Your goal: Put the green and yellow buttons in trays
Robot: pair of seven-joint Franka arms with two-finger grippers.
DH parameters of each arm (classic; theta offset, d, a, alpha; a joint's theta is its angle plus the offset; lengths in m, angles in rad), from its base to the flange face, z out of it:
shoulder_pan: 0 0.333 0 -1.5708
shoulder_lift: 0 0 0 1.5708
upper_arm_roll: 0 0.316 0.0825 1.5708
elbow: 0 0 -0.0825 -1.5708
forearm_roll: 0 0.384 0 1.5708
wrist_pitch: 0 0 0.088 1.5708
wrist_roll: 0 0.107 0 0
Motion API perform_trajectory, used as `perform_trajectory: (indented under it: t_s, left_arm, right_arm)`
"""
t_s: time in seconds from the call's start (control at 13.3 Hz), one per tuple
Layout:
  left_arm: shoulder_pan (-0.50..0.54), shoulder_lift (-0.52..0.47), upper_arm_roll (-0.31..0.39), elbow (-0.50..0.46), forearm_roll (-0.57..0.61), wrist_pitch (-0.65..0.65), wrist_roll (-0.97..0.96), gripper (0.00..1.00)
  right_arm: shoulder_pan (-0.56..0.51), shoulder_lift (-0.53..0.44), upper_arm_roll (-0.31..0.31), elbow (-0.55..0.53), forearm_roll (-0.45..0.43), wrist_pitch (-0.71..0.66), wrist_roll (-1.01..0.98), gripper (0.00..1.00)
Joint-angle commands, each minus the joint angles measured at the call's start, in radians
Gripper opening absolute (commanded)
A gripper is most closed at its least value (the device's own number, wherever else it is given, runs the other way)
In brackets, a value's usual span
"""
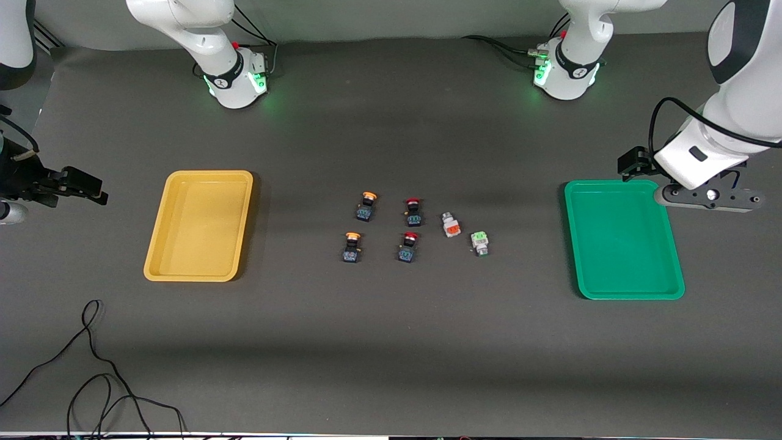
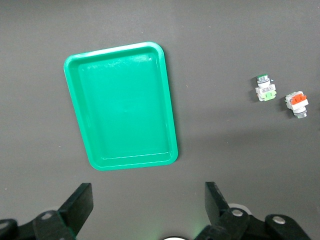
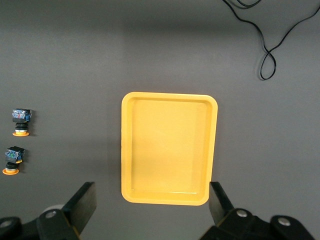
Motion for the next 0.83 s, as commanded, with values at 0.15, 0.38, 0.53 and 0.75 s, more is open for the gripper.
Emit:
perform_trajectory:
  t_s: [0.15,0.38,0.53,0.75]
  left_arm:
    - [-0.018,-0.011,0.02,-0.012,-0.013,0.005,0.011,1.0]
    - [-0.018,-0.011,0.02,-0.012,-0.013,0.007,0.011,1.0]
    - [-0.018,-0.011,0.02,-0.012,-0.013,0.007,0.011,1.0]
    - [-0.018,-0.011,0.02,-0.012,-0.013,0.007,0.01,1.0]
  right_arm:
    - [-0.005,-0.009,0.007,0.002,-0.02,-0.006,-0.002,1.0]
    - [-0.004,-0.008,0.008,0.002,-0.02,-0.006,0.006,1.0]
    - [-0.002,-0.011,0.008,-0.004,-0.02,-0.011,0.003,1.0]
    - [0.016,-0.016,0.008,-0.016,-0.018,-0.045,0.003,1.0]
